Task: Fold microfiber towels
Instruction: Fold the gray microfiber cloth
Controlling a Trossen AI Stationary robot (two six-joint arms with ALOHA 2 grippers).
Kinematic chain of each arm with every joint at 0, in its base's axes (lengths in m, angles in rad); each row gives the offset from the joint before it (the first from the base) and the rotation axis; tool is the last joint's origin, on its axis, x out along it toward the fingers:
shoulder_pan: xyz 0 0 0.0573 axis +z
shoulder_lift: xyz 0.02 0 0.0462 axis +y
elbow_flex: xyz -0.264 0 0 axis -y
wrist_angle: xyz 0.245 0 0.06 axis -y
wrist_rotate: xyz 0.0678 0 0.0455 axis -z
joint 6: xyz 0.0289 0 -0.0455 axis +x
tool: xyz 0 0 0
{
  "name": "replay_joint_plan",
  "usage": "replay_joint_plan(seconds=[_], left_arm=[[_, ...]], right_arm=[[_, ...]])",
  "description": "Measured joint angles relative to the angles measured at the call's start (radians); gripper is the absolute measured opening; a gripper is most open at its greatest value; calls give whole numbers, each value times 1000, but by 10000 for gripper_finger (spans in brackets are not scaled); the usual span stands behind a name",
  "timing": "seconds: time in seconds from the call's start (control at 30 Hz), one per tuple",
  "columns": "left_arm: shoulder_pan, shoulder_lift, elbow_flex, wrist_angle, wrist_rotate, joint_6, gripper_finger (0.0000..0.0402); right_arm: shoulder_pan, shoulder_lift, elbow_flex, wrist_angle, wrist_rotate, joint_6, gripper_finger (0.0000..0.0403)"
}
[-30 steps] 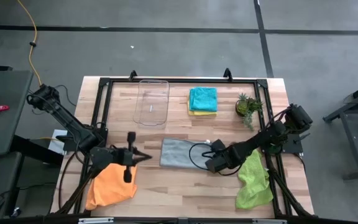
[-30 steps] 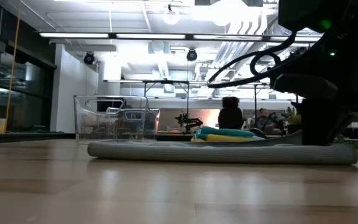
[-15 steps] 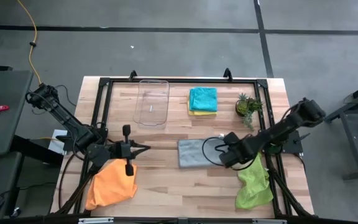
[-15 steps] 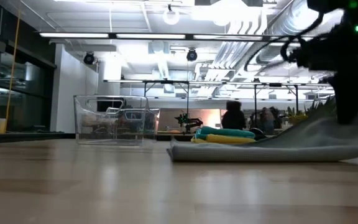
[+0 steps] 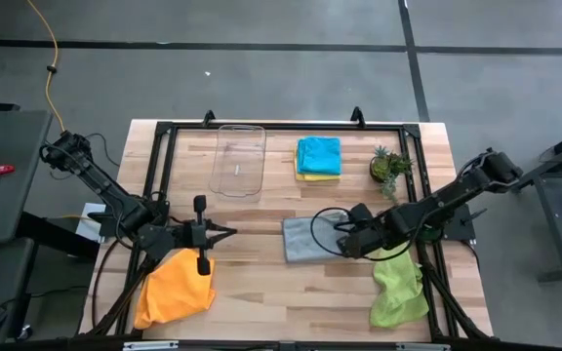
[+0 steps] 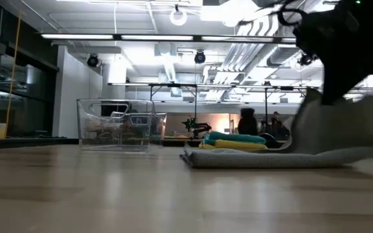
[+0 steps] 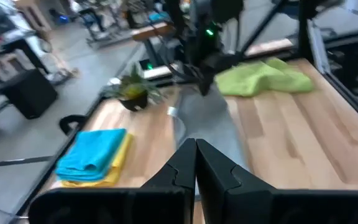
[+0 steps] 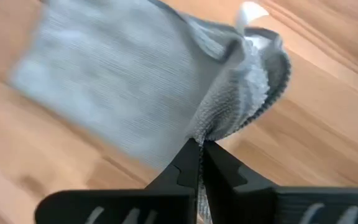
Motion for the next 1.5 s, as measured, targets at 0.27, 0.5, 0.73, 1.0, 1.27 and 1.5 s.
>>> replay_joint_plan(seconds=[0.27,0.5,0.73,1.0,1.27,1.5], left_arm=[[102,128,0,-8,199,-75,0],[261,361,0,104,370,-73,0],[365,567,0,330,516,-32,0],[404,707,1,470,601,-28,0],[407,743,0,498,601,-21,0],[407,735,1,491,601,-20,0]], right_arm=[[-21,0,0,223,64,-90,0],[-33,31,2,347,84,-135,0],[-33,129,2,518,76,-194,0],[-36,189,2,634,119,-208,0],[-67,265,2,740,128,-208,0],[-72,276,2,762,148,-189,0]])
